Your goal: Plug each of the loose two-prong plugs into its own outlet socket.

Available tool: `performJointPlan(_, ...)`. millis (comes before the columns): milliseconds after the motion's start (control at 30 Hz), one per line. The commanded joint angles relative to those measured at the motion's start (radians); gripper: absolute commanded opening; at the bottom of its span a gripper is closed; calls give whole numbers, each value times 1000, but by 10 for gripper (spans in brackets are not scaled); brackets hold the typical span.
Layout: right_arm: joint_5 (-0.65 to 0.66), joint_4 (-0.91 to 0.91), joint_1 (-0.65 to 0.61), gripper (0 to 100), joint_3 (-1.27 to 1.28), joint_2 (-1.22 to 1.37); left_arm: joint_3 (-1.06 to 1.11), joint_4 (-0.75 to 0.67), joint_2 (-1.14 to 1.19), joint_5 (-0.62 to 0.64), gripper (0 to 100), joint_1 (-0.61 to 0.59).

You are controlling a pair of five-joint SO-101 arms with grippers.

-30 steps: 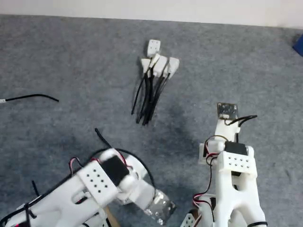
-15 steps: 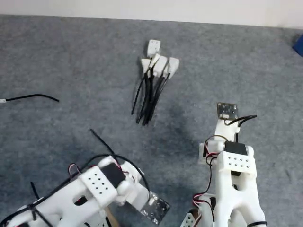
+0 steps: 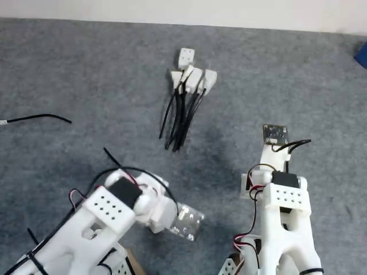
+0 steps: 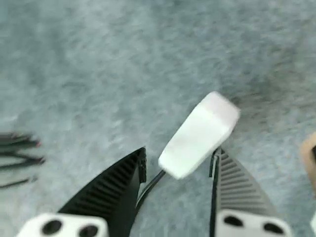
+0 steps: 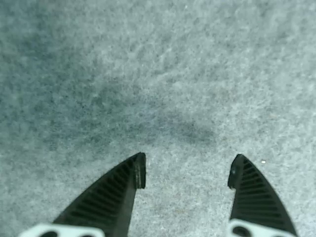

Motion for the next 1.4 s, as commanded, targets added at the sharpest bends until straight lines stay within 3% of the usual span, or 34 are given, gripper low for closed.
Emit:
performJointPlan(0, 14, -7, -12, 272, -8, 1, -150, 14, 140, -209, 210, -64)
performJointPlan(233, 14, -7, -12, 272, -8, 1, -309, -212, 550, -34, 210, -88)
performJointPlan(367, 14, -7, -12, 272, -7, 1, -417, -219, 641, 9, 210, -82)
performJointPlan(800, 14, -7, -15, 272, -5, 1, -464, 235, 243, 17, 210, -77)
performJointPlan(900, 14, -7, -15, 272, -5, 1, -390, 264, 182, 51, 210, -39)
performJointPlan(1133, 14, -7, -12, 272, -7, 1, -163, 58, 174, 51, 186, 18)
performJointPlan(1367, 14, -7, -12, 272, -7, 1, -107, -87, 176, 51, 186, 27)
